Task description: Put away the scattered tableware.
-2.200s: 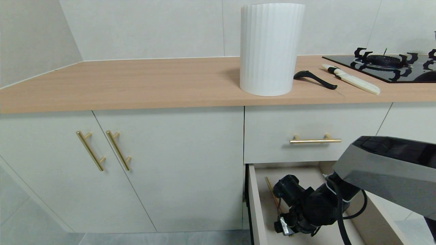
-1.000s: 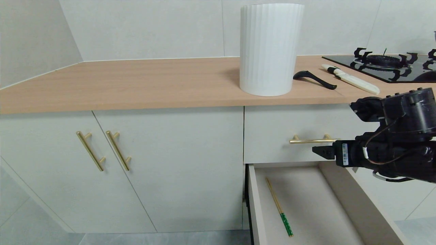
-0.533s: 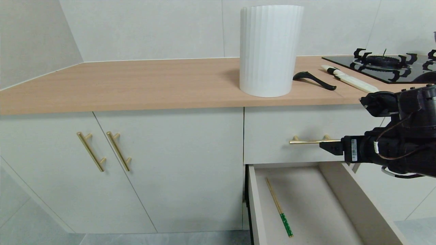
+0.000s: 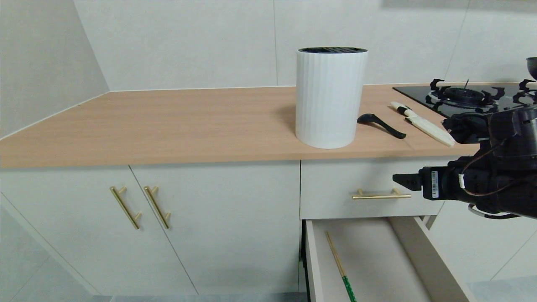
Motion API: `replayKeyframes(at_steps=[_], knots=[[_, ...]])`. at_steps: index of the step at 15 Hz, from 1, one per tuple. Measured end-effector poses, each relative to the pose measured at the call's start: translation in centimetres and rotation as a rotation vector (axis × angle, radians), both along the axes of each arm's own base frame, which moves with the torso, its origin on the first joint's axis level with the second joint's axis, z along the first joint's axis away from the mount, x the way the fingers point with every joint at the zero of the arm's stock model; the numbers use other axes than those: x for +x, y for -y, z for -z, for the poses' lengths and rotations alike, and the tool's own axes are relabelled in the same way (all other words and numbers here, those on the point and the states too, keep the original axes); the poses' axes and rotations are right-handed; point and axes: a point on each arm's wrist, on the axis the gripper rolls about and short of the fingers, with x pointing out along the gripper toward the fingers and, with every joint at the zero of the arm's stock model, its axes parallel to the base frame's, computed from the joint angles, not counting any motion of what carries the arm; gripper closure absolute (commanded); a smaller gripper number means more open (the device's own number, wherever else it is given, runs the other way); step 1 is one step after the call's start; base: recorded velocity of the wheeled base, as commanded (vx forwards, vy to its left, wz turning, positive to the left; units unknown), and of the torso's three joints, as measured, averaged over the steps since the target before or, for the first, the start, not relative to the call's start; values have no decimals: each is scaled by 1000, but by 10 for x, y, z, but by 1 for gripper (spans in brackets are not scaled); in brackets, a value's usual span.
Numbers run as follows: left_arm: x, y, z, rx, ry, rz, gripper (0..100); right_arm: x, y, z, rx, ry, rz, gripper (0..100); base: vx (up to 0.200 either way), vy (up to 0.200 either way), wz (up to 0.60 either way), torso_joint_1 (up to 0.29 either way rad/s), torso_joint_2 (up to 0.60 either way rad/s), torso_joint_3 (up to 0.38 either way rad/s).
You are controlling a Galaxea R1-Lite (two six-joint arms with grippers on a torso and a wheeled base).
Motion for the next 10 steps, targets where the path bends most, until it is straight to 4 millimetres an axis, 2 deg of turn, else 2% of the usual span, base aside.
replayKeyframes(at_steps=[10], knots=[[0,0,0,0,0,0,0,7,-1,8,-11,-28,7,0,0,0,0,194,-478,-284]])
